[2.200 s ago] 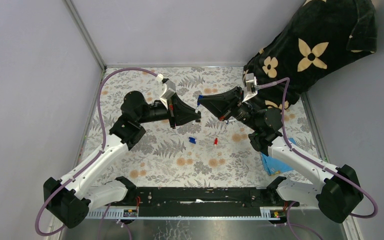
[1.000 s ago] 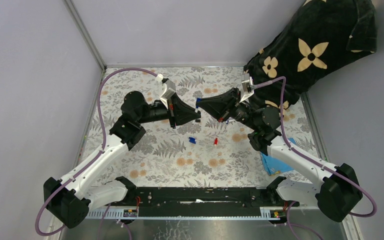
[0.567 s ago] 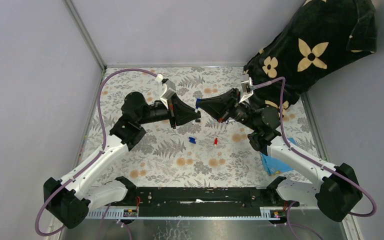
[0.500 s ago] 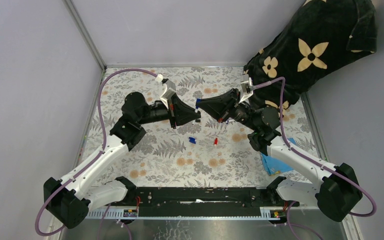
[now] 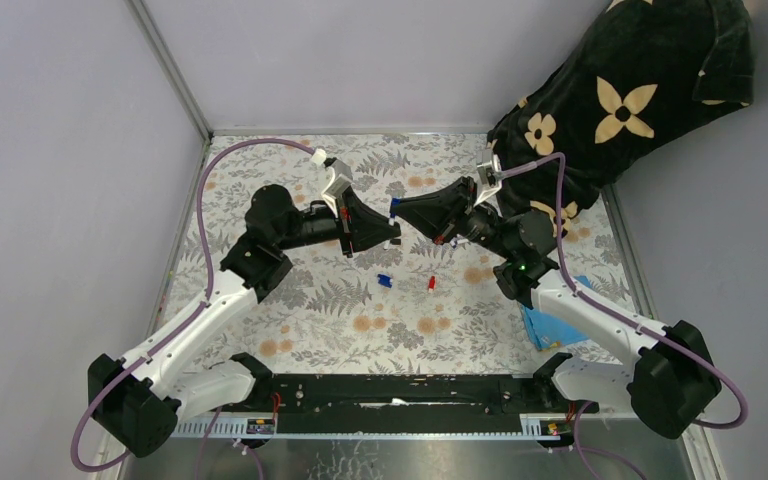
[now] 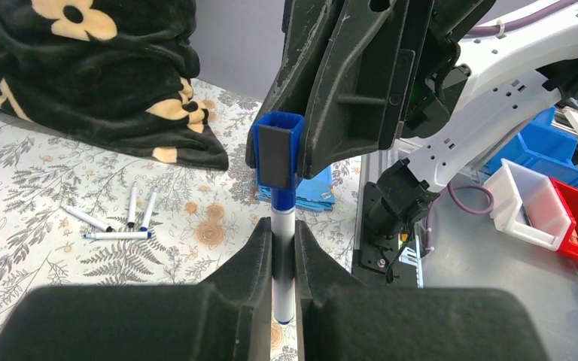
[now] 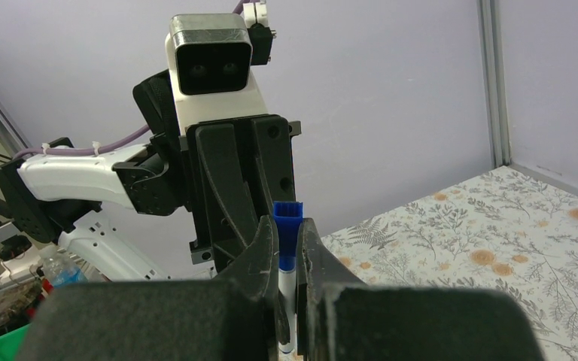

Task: Insert the pens into the pen caps

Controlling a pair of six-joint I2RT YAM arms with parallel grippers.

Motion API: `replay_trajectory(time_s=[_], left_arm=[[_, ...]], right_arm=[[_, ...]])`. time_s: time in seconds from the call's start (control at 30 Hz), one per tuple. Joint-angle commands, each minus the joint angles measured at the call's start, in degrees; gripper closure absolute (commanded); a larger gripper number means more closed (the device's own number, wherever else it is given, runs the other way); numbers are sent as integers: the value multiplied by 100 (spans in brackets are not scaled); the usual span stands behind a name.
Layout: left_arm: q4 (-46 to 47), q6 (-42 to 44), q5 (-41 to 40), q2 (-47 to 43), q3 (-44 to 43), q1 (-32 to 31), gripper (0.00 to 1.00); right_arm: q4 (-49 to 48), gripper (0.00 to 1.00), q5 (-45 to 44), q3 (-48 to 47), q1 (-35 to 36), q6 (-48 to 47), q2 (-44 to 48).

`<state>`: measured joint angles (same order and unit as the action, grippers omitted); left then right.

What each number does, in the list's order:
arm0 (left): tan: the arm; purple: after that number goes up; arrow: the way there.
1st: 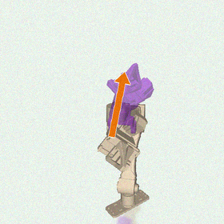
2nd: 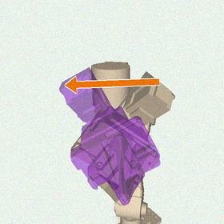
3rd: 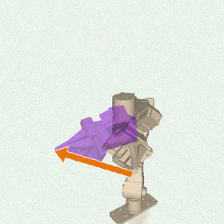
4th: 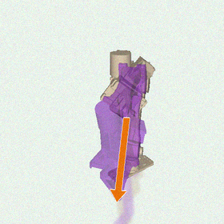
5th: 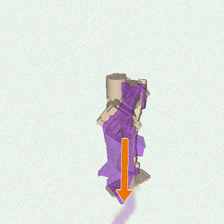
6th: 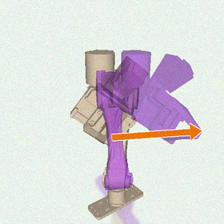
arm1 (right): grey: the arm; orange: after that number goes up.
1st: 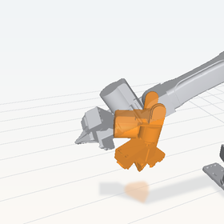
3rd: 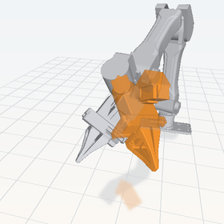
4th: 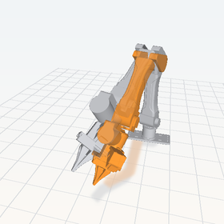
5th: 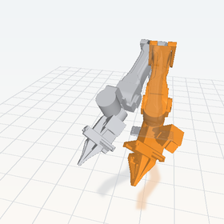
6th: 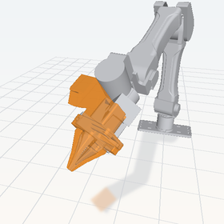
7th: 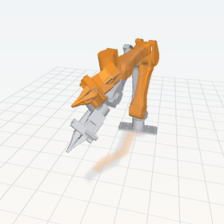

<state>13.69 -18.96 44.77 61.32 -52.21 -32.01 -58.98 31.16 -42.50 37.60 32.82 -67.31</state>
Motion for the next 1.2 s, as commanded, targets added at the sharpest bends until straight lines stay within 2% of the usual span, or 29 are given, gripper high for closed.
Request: replay_trajectory(time_s=[0.0, 0.43, 0.77, 1.03, 1.17], left_arm=[[506, -29, -271, -133, -70, 107, 100], [964, -87, -522, -445, -142, 195, 100], [1236, -46, -758, -504, -408, 195, 100], [1390, -6, -927, -436, -527, 195, 100], [1458, -35, -961, -420, -556, 197, 100]], right_arm=[[370, 100, 790, -17, 62, -22, -135], [1462, 100, 915, 227, 259, -326, -82], [1329, 100, 618, 902, 558, -20, -81], [1815, 100, 522, 1333, 865, -188, -21], [1750, 100, 484, 1625, 928, -141, -85]])
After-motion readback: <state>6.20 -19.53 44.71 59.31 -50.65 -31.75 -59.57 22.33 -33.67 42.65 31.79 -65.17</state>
